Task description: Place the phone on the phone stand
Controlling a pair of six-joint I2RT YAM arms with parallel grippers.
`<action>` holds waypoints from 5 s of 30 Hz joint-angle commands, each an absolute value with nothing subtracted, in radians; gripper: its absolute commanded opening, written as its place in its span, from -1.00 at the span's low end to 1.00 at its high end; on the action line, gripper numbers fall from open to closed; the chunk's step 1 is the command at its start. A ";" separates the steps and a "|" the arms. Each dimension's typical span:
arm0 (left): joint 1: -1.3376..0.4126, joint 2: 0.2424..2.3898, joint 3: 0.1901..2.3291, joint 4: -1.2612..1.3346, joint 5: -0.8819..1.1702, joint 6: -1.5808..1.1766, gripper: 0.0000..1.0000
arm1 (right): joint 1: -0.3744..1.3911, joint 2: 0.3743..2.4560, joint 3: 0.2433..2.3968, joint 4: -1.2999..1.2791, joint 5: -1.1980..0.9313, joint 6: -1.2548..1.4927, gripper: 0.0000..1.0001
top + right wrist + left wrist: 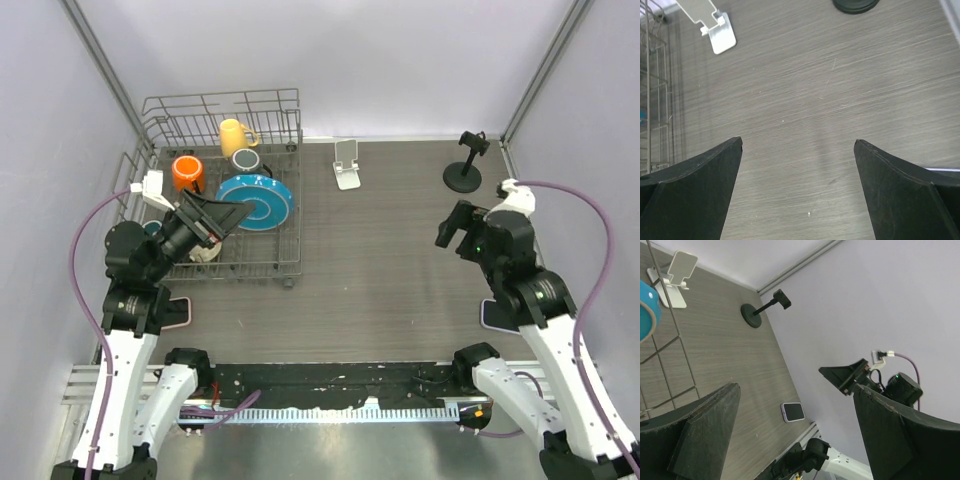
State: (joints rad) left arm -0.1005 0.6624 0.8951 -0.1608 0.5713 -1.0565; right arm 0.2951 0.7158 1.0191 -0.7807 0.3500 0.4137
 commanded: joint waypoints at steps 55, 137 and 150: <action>-0.506 1.430 1.186 0.564 0.106 -0.591 1.00 | 0.426 2.378 2.003 0.014 0.198 -0.002 0.99; -0.503 1.396 1.114 0.500 0.115 -0.565 1.00 | 0.361 2.505 2.272 -0.097 0.419 0.061 0.26; -0.494 1.379 1.126 0.425 0.063 -0.543 1.00 | 0.362 2.415 2.229 -0.106 0.416 0.057 0.75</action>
